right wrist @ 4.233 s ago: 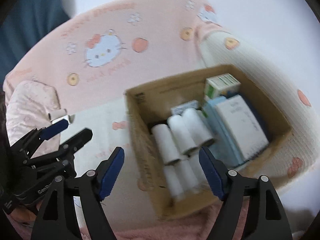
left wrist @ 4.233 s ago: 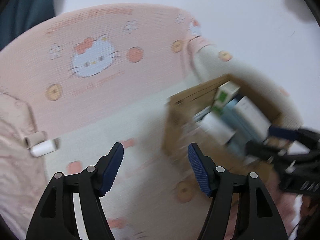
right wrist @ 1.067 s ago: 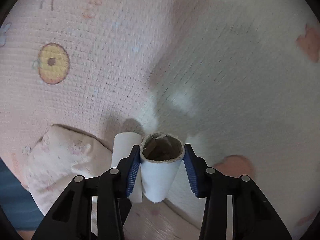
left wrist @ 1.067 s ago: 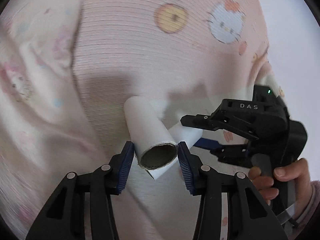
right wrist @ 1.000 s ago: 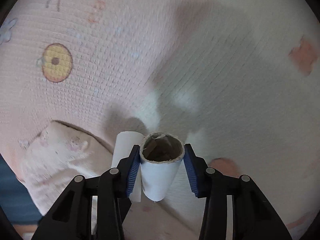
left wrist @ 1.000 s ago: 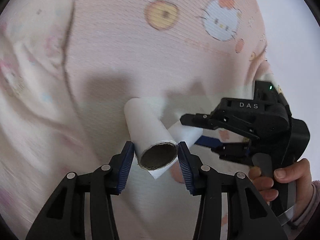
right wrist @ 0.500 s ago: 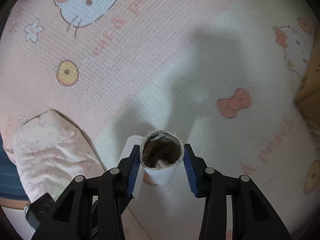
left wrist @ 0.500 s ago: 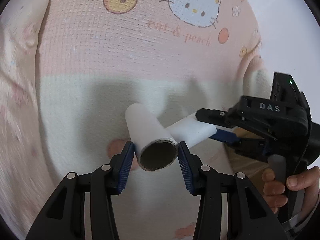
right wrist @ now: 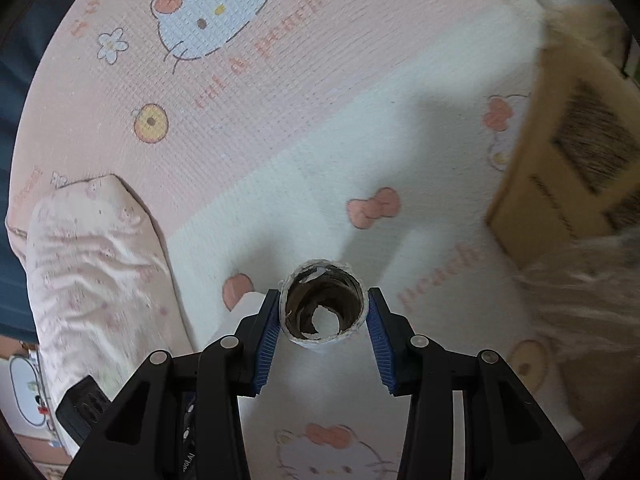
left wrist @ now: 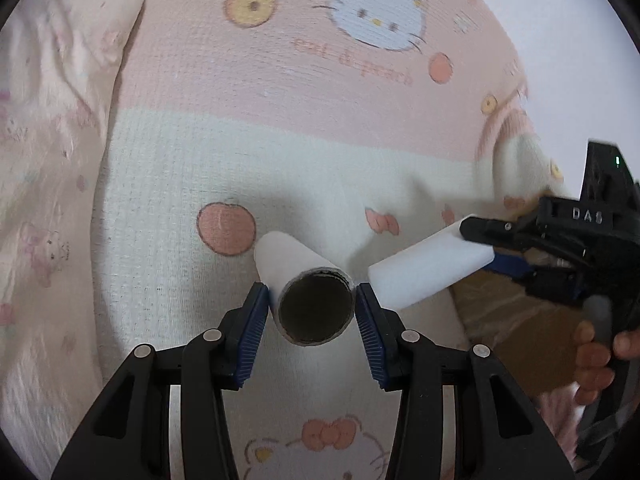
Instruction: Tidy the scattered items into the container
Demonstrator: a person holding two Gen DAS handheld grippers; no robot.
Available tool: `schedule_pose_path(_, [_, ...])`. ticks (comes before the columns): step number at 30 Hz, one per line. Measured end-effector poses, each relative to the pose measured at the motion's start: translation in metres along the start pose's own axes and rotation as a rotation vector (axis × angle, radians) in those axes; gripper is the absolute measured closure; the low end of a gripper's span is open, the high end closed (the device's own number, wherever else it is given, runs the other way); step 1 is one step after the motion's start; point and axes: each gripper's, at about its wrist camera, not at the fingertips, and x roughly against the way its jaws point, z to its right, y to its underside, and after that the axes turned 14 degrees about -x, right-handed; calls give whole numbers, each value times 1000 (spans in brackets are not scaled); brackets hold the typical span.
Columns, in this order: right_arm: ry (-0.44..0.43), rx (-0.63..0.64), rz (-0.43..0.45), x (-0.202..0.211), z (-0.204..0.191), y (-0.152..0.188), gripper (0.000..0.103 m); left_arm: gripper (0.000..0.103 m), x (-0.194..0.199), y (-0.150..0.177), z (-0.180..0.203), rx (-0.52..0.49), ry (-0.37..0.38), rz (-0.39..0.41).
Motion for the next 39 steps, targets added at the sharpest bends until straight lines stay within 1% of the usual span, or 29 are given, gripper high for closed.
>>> schedule_pose_path(3, [2, 26, -30, 8, 9, 2, 63, 54, 6, 6, 15, -29, 6, -2])
schedule_pose_path(5, [11, 92, -56, 12, 8, 6, 63, 54, 9, 10, 25, -46, 13, 4])
schedule_pose_path(8, [40, 199, -77, 21, 5, 16, 63, 55, 8, 18, 41, -99, 9, -5])
schedule_pose_path(10, [54, 223, -77, 25, 6, 20, 63, 55, 9, 24, 51, -149, -13, 1])
schedule_pose_path(12, [75, 233, -50, 29, 9, 24, 63, 55, 13, 29, 57, -175, -34, 16])
schedule_pose_path(14, [120, 247, -32, 30, 14, 27, 63, 55, 19, 33, 60, -177, -34, 47])
schedule_pose_path(16, [152, 248, -28, 29, 20, 31, 63, 55, 23, 37, 60, -165, -23, 61])
schedule_pose_path(19, [191, 236, -46, 26, 30, 34, 63, 55, 19, 42, 57, -153, -29, 54])
schedule_pose_path(20, [200, 233, -54, 25, 31, 35, 63, 55, 20, 44, 54, -138, -26, 71])
schedule_pose_path(25, [223, 241, -104, 10, 35, 38, 63, 55, 20, 42, 43, -80, -9, 89])
schedule_pose_path(27, [226, 248, -116, 5, 33, 39, 63, 55, 18, 40, 41, -80, -4, 96])
schedule_pose_path(30, [230, 276, -108, -1, 26, 34, 63, 55, 14, 33, 39, -95, 0, 93])
schedule_pose_path(33, [225, 265, -105, -9, 20, 23, 63, 55, 4, 19, 37, -111, 0, 85])
schedule_pose_path(36, [195, 254, -108, -20, 18, 11, 62, 53, -7, 4, 33, -117, 19, 51])
schedule_pose_path(37, [176, 246, -112, -23, 17, 8, 60, 52, -13, -3, 31, -115, 23, 17])
schedule_pose_path(39, [153, 238, -111, -27, 15, 3, 56, 43, -24, -12, 27, -104, 16, -37])
